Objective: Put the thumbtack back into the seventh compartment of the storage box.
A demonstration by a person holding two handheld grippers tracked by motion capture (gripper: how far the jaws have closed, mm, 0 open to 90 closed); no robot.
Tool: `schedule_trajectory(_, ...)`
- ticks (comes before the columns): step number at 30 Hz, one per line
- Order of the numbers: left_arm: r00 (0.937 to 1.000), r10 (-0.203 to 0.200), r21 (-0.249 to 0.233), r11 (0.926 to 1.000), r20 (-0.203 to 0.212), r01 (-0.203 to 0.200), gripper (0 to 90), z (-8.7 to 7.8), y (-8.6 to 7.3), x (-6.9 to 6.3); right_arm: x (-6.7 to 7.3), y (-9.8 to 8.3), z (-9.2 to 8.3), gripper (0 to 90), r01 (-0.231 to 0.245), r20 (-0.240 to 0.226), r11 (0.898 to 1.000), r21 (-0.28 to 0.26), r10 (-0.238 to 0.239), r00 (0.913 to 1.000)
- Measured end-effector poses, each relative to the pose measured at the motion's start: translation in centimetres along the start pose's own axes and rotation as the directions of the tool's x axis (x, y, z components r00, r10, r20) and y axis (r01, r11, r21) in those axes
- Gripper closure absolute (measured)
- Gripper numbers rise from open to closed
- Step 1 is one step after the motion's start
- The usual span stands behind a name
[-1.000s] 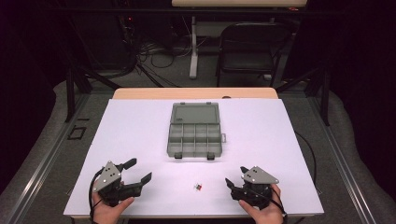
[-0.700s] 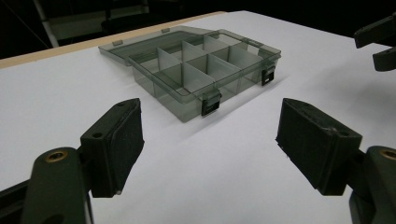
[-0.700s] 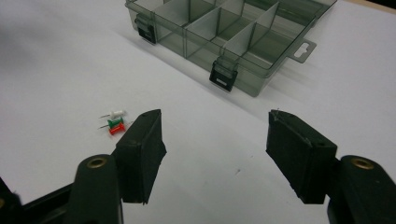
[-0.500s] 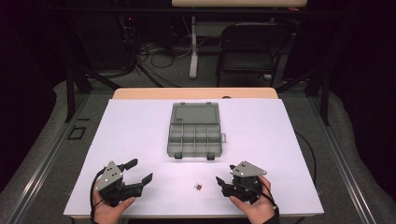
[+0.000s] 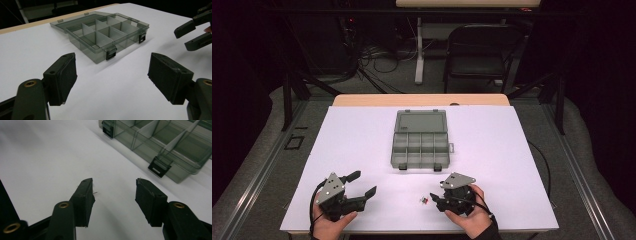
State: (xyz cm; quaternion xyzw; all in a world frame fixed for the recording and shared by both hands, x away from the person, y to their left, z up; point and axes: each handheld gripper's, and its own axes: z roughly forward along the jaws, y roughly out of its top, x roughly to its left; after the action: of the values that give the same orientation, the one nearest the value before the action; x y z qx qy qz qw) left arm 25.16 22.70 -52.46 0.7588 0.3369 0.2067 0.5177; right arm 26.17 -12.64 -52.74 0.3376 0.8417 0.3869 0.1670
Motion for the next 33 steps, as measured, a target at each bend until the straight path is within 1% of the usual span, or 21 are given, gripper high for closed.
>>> schedule_trajectory(2, 1.0000, 0.001, 0.000, 1.0000, 0.002, -0.001, 22.8, 0.0, 0.0, 0.0, 0.3, 0.1, 0.5, 49.2, 0.016, -0.017, 1.000, 0.005, -0.016, 0.9997)
schedule_trajectory(4, 1.0000, 0.002, 0.001, 1.0000, 0.007, -0.002, 22.9, 0.0, 0.0, 0.0, 0.5, 0.1, 0.9, 49.9, 0.032, -0.024, 0.999, 0.010, -0.031, 0.9992)
schedule_trajectory(6, 0.9999, 0.009, 0.006, 0.9999, 0.009, -0.009, 22.9, 0.1, 0.0, 0.0, 0.8, 0.2, 1.3, 50.9, 0.038, -0.035, 0.999, 0.014, -0.038, 0.9987)
schedule_trajectory(7, 0.9999, 0.008, 0.006, 0.9999, 0.009, -0.008, 22.9, 0.1, 0.0, 0.0, 0.9, 0.2, 1.5, 51.1, 0.037, -0.037, 0.999, 0.007, -0.037, 0.9986)
schedule_trajectory(9, 0.9999, 0.010, 0.007, 0.9999, 0.011, -0.010, 23.0, 0.1, 0.0, 0.0, 1.1, 0.2, 1.8, 51.3, 0.046, -0.048, 0.999, 0.021, -0.045, 0.9978)
schedule_trajectory(11, 0.9999, 0.011, 0.007, 0.9999, 0.011, -0.011, 23.0, 0.1, 0.0, 0.0, 1.4, 0.2, 2.2, 51.9, 0.053, -0.059, 0.998, 0.021, -0.052, 0.9969)
schedule_trajectory(15, 0.9999, 0.011, 0.008, 0.9999, 0.012, -0.011, 23.0, 0.1, 0.0, 0.0, 1.6, -0.1, 2.7, 52.2, 0.050, -0.078, 0.998, 0.033, -0.047, 0.9958)
schedule_trajectory(18, 0.9999, 0.010, 0.009, 0.9999, 0.013, -0.010, 23.0, 0.1, 0.0, 0.0, 1.6, -0.4, 2.9, 52.2, 0.038, -0.084, 0.999, 0.030, -0.035, 0.9958)
schedule_trajectory(23, 0.9998, 0.008, 0.009, 0.9999, 0.016, -0.008, 23.3, 0.1, 0.0, -0.1, 1.6, -0.5, 3.2, 52.2, 0.041, -0.091, 0.999, 0.034, -0.038, 0.9952)
schedule_trajectory(31, 0.9999, 0.007, 0.015, 0.9999, 0.013, -0.008, 23.5, 0.2, -0.1, 0.0, 1.7, -0.6, 3.7, 51.9, 0.066, -0.101, 0.997, 0.037, -0.062, 0.9929)
schedule_trajectory(33, 0.9999, 0.010, 0.018, 0.9998, 0.012, -0.010, 23.6, 0.2, -0.1, 0.1, 1.7, -0.6, 3.8, 52.0, 0.074, -0.105, 0.996, 0.045, -0.069, 0.9921)
